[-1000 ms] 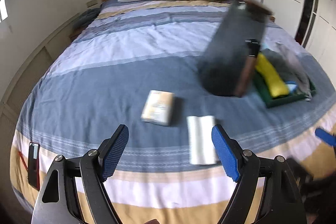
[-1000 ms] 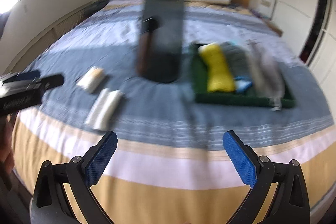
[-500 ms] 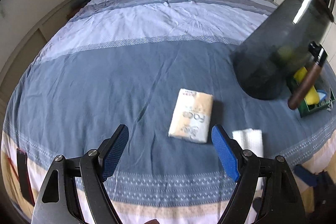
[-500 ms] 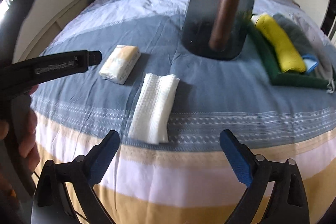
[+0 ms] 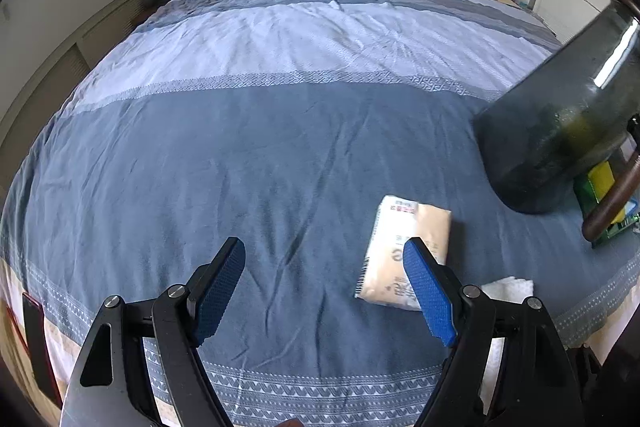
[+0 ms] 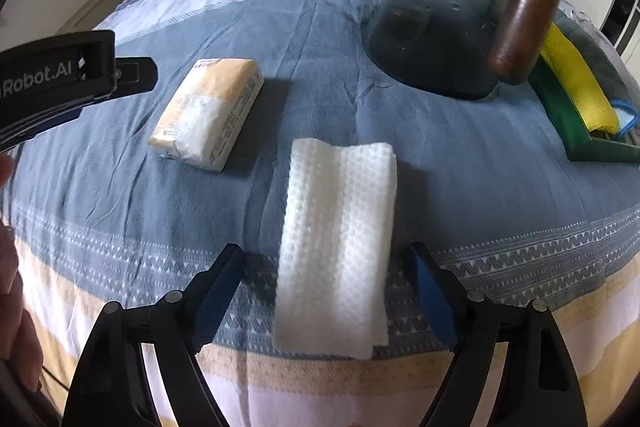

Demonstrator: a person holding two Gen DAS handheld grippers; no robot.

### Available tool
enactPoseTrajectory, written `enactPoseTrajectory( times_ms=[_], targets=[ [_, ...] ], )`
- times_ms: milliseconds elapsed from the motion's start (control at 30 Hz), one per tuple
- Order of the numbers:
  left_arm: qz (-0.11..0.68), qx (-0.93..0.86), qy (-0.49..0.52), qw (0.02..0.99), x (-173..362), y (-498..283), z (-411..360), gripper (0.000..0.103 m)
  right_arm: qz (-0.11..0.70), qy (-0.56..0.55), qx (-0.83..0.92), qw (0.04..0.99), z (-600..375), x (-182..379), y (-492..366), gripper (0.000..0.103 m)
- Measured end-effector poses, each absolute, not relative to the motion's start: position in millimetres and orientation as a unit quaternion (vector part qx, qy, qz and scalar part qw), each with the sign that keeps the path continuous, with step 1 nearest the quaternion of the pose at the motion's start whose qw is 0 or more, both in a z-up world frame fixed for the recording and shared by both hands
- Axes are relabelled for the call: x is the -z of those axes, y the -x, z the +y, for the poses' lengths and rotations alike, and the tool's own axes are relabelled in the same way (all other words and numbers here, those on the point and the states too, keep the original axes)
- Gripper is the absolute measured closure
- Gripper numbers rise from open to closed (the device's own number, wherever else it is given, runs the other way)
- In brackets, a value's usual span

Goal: Organize soft objects
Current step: 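Grasp the Face tissue pack with the left tool while the right tool grasps the white wipe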

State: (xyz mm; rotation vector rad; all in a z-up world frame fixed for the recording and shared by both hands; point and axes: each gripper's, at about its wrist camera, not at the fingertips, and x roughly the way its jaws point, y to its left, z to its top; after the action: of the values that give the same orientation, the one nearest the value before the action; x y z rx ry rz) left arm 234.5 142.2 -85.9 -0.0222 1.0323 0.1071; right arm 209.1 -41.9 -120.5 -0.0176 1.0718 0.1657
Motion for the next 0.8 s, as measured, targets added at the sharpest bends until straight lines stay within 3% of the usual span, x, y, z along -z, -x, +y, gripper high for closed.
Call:
enactPoseTrajectory(
  times_ms=[333, 433, 533, 600, 800],
  targets=[
    [0.498, -0.047, 0.003, 0.866, 88, -240, 136, 0.026, 0.509, 0.019, -0.053, 0.859, -15, 133, -218, 0.025],
    [0.499, -0.044, 0.004, 0.866, 89, -242, 133, 0.026, 0.505, 0.018, -0.044, 0.862, -16, 134, -215, 0.04],
    [0.5, -0.038, 0.002, 0.865, 90, -244, 130, 0.026, 0.504, 0.015, -0.046, 0.862, -17, 134, -214, 0.062],
    [0.504, -0.033, 0.001, 0.863, 92, -246, 127, 0.026, 0.502, 0.013, -0.05, 0.864, -18, 133, -214, 0.088],
    [0.522, -0.007, -0.01, 0.853, 102, -255, 112, 0.026, 0.5, -0.006, -0.063, 0.864, -26, 134, -215, 0.092]
  ],
)
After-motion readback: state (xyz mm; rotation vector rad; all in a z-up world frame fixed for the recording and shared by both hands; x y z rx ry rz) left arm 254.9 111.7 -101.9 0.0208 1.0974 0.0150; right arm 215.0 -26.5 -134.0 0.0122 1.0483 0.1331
